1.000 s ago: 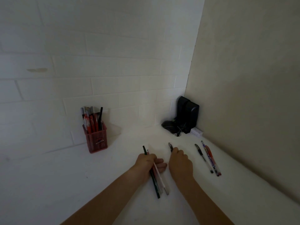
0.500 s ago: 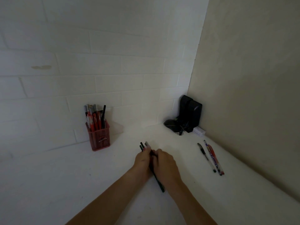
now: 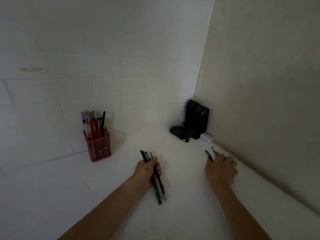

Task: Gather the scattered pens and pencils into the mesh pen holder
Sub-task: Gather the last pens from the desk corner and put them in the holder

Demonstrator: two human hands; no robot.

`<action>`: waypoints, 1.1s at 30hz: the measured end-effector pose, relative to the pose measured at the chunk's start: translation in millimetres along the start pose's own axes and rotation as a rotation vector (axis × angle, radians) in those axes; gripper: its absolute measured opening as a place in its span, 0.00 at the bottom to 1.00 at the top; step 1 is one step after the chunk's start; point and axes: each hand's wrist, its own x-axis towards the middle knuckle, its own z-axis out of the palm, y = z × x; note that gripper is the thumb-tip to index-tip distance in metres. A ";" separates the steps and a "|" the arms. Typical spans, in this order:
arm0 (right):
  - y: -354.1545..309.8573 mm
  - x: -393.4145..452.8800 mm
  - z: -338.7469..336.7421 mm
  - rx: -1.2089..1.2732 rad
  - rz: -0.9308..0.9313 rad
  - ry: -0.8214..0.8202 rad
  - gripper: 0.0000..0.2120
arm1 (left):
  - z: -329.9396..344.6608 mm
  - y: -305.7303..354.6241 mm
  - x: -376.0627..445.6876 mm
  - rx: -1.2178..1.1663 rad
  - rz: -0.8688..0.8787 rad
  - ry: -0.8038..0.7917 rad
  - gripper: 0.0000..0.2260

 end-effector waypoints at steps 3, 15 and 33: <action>7.4 1.8 4.6 -0.014 0.021 -0.027 0.23 | -1.5 1.7 3.7 -0.007 -0.020 0.003 0.10; -72.0 -66.7 21.1 -0.024 -0.479 -0.003 0.03 | -5.4 13.0 -2.6 0.013 -0.119 -0.025 0.10; -114.3 -77.5 18.3 -0.088 -0.460 -0.265 0.09 | -35.3 22.9 -17.2 0.064 -0.093 -0.026 0.07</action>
